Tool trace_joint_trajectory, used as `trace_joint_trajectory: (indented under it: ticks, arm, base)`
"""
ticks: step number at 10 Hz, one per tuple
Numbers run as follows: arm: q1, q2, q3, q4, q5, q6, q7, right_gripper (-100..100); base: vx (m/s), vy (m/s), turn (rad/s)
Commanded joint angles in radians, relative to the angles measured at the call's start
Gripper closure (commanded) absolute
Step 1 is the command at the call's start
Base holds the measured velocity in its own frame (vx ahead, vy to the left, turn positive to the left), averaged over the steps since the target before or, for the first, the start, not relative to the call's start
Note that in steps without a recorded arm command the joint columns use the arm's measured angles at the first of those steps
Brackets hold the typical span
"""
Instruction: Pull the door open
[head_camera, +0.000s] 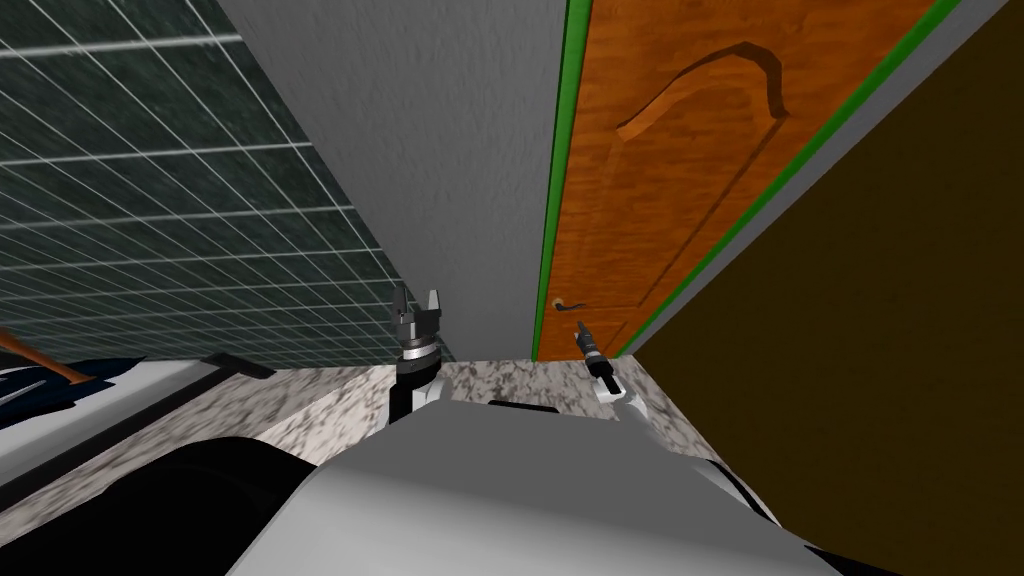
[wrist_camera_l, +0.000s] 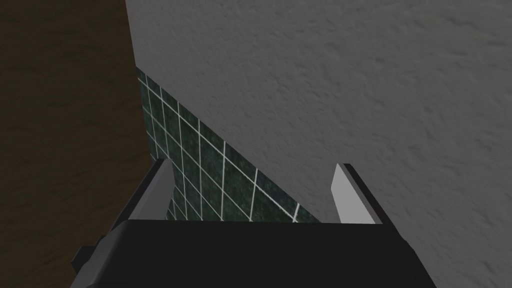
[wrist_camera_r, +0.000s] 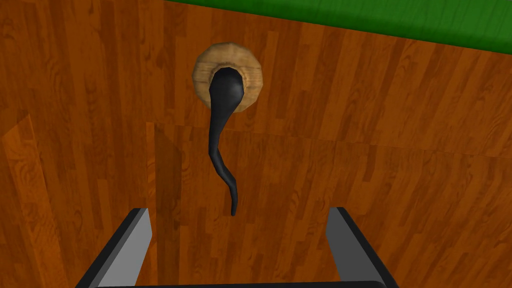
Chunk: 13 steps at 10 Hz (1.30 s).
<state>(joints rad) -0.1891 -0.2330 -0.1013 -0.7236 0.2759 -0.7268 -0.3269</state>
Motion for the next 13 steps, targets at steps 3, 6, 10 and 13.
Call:
trace_joint_trajectory:
  ticks: [3, 6, 10, 13]
  arm:
    - [-0.014, -0.004, -0.003, 0.031, 0.007, -0.003, -0.006, -100]
    - [0.010, -0.048, -0.029, 0.059, -0.012, -0.038, -0.027, -100]
    - [0.037, -0.097, -0.059, 0.088, -0.034, -0.077, -0.050, -100]
    - [0.060, -0.140, -0.085, 0.113, -0.052, -0.111, -0.070, -100]
  base:
    - [0.072, -0.007, 0.006]
    - [0.144, 0.055, 0.134]
    - [0.163, 0.079, 0.136]
    - [0.135, 0.042, 0.122]
